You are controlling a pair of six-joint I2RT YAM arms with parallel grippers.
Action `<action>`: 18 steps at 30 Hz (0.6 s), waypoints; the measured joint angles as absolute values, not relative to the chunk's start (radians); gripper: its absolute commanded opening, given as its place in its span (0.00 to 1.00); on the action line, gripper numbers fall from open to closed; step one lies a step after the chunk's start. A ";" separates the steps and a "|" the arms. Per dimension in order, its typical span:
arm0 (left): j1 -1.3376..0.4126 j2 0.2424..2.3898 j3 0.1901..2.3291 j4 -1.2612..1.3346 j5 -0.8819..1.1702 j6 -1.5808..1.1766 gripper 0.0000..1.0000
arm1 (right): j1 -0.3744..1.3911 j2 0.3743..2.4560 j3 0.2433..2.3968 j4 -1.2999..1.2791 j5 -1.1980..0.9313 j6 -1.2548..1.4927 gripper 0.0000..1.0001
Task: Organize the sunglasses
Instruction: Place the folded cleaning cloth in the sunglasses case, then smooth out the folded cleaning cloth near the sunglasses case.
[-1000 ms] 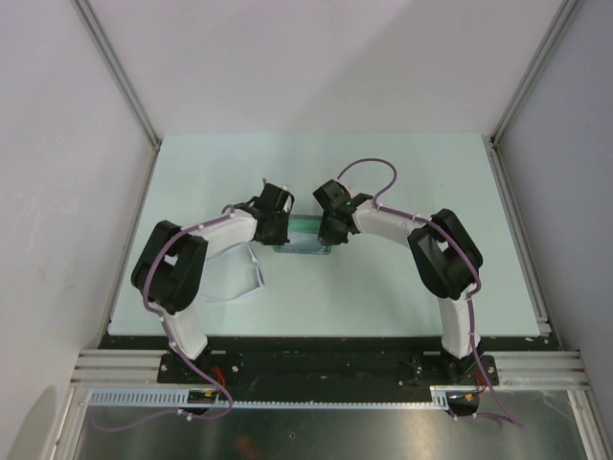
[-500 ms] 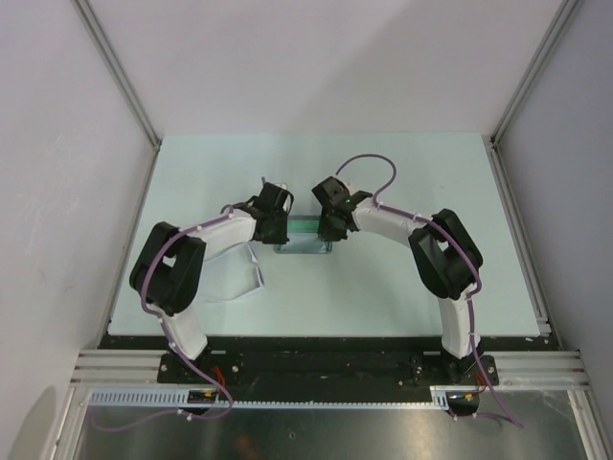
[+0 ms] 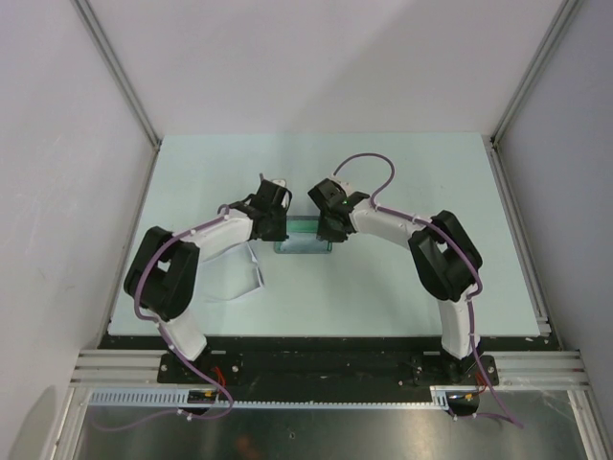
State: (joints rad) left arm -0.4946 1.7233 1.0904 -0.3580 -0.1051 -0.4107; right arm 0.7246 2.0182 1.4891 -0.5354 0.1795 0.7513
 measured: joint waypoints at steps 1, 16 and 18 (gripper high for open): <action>-0.495 1.722 1.090 -0.358 -0.105 -0.411 0.21 | 0.727 2.016 1.489 -0.541 0.189 0.751 0.33; -0.495 1.721 1.101 -0.358 -0.061 -0.427 0.17 | 0.778 1.979 1.504 -0.508 0.204 0.720 0.15; -0.495 1.723 1.105 -0.355 -0.050 -0.430 0.16 | 0.778 1.983 1.504 -0.492 0.187 0.719 0.11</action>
State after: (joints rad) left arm -0.4946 1.7229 1.1053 -0.3546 -0.0498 -0.4297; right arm 0.7780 1.9835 1.5040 -0.4919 0.1871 0.7185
